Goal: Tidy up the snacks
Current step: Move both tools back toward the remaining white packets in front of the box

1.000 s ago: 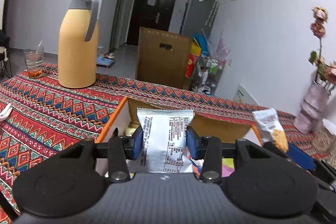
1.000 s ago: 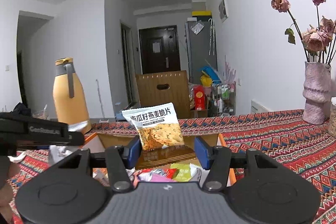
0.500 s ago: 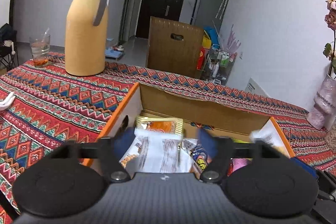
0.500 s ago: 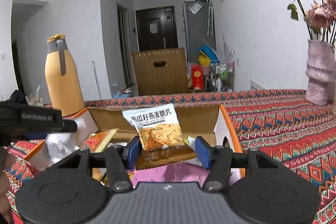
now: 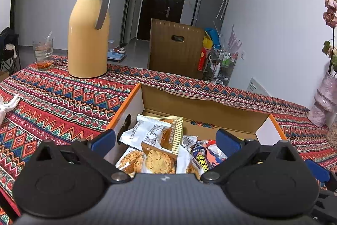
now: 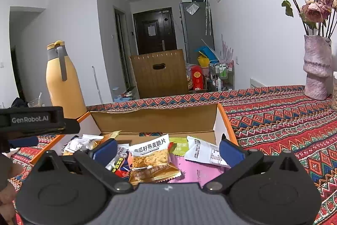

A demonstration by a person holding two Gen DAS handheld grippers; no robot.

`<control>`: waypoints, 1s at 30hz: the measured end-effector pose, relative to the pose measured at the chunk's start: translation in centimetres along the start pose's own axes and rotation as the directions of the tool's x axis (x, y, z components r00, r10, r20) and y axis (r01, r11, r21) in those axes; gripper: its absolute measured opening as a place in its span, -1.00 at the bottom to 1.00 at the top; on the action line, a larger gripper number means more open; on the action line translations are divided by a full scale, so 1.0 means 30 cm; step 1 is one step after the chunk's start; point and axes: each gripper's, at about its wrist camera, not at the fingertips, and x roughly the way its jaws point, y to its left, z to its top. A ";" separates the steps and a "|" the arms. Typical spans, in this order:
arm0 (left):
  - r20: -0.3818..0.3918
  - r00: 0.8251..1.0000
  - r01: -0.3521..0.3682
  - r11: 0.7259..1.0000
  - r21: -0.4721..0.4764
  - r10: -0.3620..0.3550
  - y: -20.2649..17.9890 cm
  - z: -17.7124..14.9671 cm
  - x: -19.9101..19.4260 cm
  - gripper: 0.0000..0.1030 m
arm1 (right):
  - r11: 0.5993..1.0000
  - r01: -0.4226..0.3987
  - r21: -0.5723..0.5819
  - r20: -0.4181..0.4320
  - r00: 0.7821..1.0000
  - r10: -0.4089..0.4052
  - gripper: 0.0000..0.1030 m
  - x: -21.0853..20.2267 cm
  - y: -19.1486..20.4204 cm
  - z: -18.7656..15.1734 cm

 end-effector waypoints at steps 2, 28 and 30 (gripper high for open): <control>0.005 1.000 0.005 1.000 0.002 -0.005 -0.001 0.005 -0.011 1.00 | 1.000 0.003 0.002 0.003 1.000 -0.003 1.00 -0.007 -0.001 0.004; -0.032 0.999 0.000 0.995 0.105 0.004 0.128 -0.054 -0.212 1.00 | 0.999 0.003 -0.049 -0.025 1.000 -0.004 1.00 -0.216 0.078 -0.028; -0.046 0.999 -0.004 0.992 0.122 0.010 0.143 -0.077 -0.209 1.00 | 0.999 0.004 -0.051 -0.041 0.999 -0.006 1.00 -0.225 0.084 -0.048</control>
